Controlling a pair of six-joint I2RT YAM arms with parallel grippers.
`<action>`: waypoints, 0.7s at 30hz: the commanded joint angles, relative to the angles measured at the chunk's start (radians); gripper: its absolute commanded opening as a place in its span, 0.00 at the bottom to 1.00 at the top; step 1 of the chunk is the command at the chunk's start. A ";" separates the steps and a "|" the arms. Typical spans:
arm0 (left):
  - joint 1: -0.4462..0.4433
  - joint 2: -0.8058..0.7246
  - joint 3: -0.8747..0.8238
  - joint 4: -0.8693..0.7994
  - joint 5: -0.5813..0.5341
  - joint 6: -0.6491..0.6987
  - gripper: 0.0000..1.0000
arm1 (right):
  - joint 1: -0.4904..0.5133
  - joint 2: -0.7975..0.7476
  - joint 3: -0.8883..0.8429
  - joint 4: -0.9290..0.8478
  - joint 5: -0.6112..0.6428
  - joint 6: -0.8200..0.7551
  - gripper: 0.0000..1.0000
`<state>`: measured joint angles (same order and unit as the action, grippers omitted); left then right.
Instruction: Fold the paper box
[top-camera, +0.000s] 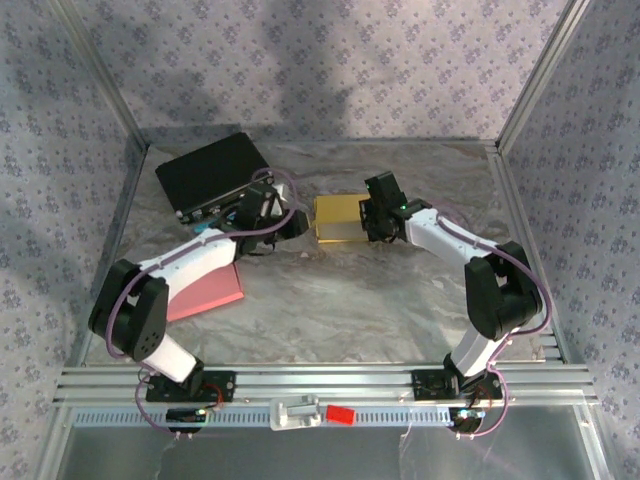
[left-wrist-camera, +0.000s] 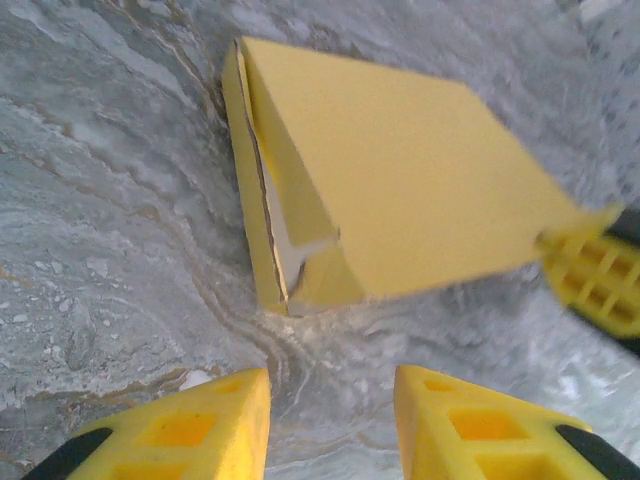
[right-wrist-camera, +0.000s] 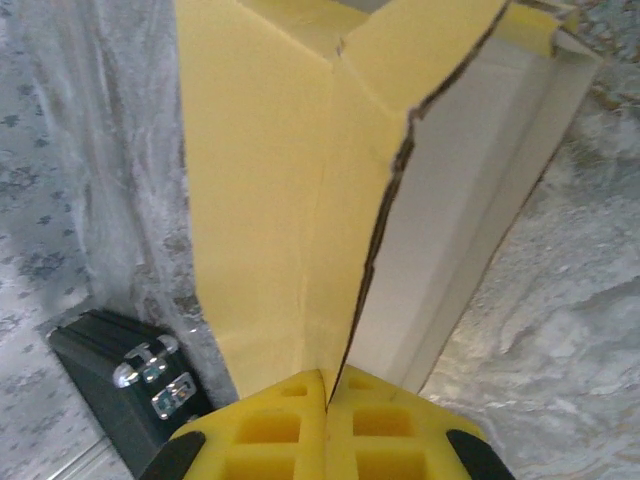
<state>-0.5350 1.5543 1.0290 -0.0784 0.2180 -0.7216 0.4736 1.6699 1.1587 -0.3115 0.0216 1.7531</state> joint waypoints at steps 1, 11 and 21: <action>0.031 0.047 0.081 -0.039 0.100 -0.137 0.37 | 0.001 -0.023 -0.046 -0.009 -0.008 -0.032 0.00; 0.037 0.279 0.282 -0.125 0.194 -0.184 0.38 | 0.002 -0.009 -0.034 -0.015 -0.014 -0.047 0.00; 0.031 0.401 0.319 -0.081 0.224 -0.165 0.36 | 0.002 0.000 -0.044 -0.014 -0.029 -0.055 0.00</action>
<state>-0.4957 1.9511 1.3140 -0.1768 0.4080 -0.8848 0.4736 1.6691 1.1168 -0.2871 0.0002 1.7191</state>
